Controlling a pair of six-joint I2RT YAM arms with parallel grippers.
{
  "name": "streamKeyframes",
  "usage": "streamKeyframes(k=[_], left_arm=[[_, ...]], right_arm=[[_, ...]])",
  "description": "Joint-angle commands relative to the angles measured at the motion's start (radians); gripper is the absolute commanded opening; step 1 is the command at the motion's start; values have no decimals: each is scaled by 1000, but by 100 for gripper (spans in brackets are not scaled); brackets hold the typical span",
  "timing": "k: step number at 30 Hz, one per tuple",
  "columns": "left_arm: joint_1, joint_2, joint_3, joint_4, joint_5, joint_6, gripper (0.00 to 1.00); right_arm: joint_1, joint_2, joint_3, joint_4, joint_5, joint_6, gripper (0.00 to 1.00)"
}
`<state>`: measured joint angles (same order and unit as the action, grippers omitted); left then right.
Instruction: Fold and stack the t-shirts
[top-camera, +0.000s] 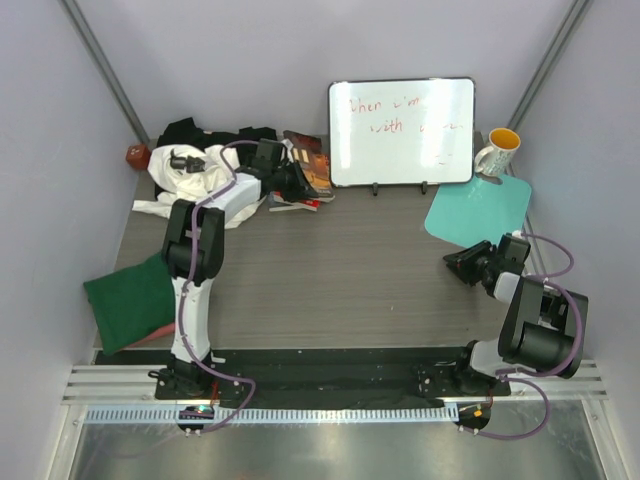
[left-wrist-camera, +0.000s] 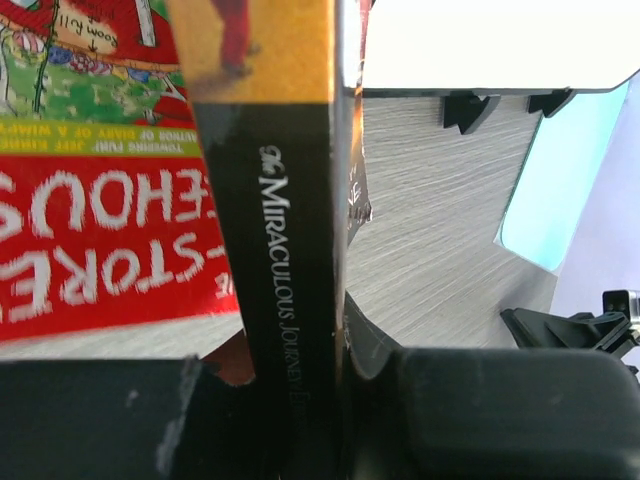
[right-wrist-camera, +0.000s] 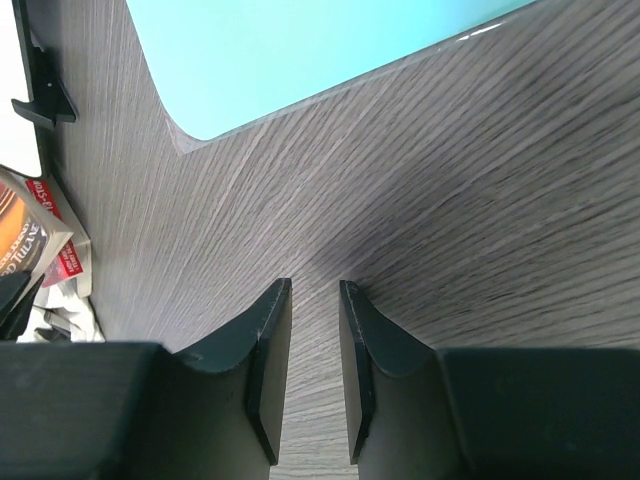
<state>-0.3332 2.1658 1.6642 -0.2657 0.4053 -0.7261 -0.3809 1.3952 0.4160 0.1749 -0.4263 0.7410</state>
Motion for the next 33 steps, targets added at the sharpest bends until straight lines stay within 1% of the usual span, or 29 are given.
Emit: streamKeyframes(k=[1, 5, 7, 8, 10, 11, 12, 13, 14, 15, 24, 28, 29, 33], left_arm=[[20, 34, 63, -43, 23, 31, 0], [31, 16, 16, -35, -6, 30, 0], [42, 5, -9, -26, -17, 16, 9], [46, -10, -18, -20, -20, 13, 17], [59, -30, -46, -6, -34, 2, 27], [63, -50, -56, -3, -55, 1, 39], [71, -63, -67, 5, -65, -1, 47], [75, -73, -86, 8, -74, -4, 52], [83, -84, -96, 11, -85, -4, 61], [88, -104, -109, 13, -101, -4, 64], [122, -181, -165, 3, -140, -6, 66], [125, -268, -225, -7, -219, -6, 67], [126, -282, -237, -7, -229, -6, 69], [126, -360, -290, -15, -249, -7, 70]], right_arm=[[0, 18, -5, 34, -17, 8, 31], [0, 22, -9, 41, -20, 8, 32], [0, 22, -14, 44, -19, 8, 32], [0, 22, -16, 44, -19, 6, 32], [0, 24, -19, 46, -20, 8, 32], [0, 24, -20, 48, -19, 6, 32], [0, 24, -22, 48, -22, 8, 32], [0, 22, -23, 48, -22, 8, 32], [0, 22, -23, 48, -20, 8, 32], [0, 22, -23, 49, -23, 6, 32], [0, 16, -32, 55, -28, 12, 32], [0, -30, -40, 64, -35, 15, 47], [0, -41, -43, 63, -29, 17, 48], [0, -100, -40, 28, -22, 21, 51]])
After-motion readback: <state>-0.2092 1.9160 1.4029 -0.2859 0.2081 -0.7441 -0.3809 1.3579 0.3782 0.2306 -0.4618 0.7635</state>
